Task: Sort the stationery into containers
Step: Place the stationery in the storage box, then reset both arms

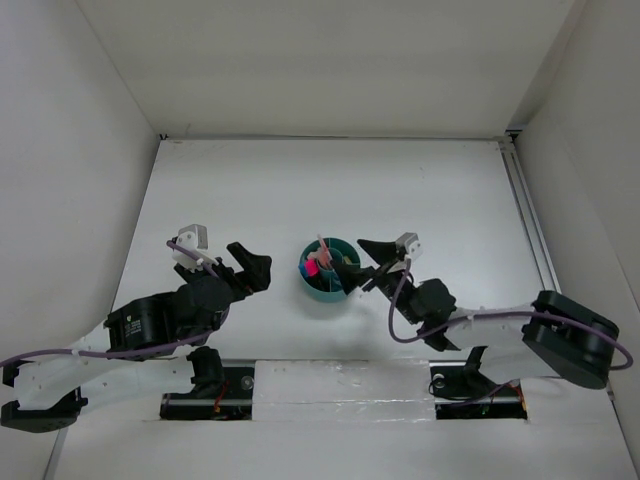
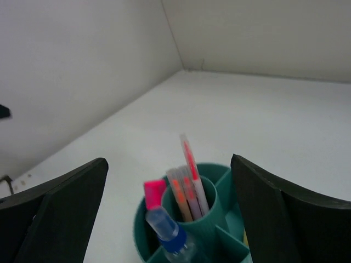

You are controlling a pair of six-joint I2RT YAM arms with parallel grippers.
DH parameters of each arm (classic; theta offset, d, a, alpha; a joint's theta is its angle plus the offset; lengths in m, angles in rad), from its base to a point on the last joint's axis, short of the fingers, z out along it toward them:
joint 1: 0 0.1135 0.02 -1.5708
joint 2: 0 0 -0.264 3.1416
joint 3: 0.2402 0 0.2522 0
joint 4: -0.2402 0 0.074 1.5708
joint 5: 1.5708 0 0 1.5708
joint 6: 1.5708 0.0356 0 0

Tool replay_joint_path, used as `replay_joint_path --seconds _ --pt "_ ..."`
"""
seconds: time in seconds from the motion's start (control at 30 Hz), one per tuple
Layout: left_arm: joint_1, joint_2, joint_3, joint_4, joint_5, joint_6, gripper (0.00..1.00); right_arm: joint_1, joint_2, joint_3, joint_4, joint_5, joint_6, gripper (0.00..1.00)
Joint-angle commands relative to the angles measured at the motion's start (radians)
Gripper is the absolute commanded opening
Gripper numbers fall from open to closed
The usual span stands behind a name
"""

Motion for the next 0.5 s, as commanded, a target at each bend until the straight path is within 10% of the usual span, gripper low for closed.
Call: replay_joint_path --seconds 0.0,0.17,0.47 --pt "-0.006 -0.009 -0.003 0.007 -0.007 0.005 1.00 0.039 -0.128 0.054 0.084 0.064 -0.043 1.00" --pt "-0.006 -0.009 -0.003 -0.004 -0.016 -0.006 1.00 0.095 -0.327 0.131 -0.238 0.185 -0.080 1.00" --pt "-0.015 -0.029 0.017 -0.082 -0.056 -0.086 1.00 0.096 -0.647 0.526 -1.342 0.391 0.073 1.00"
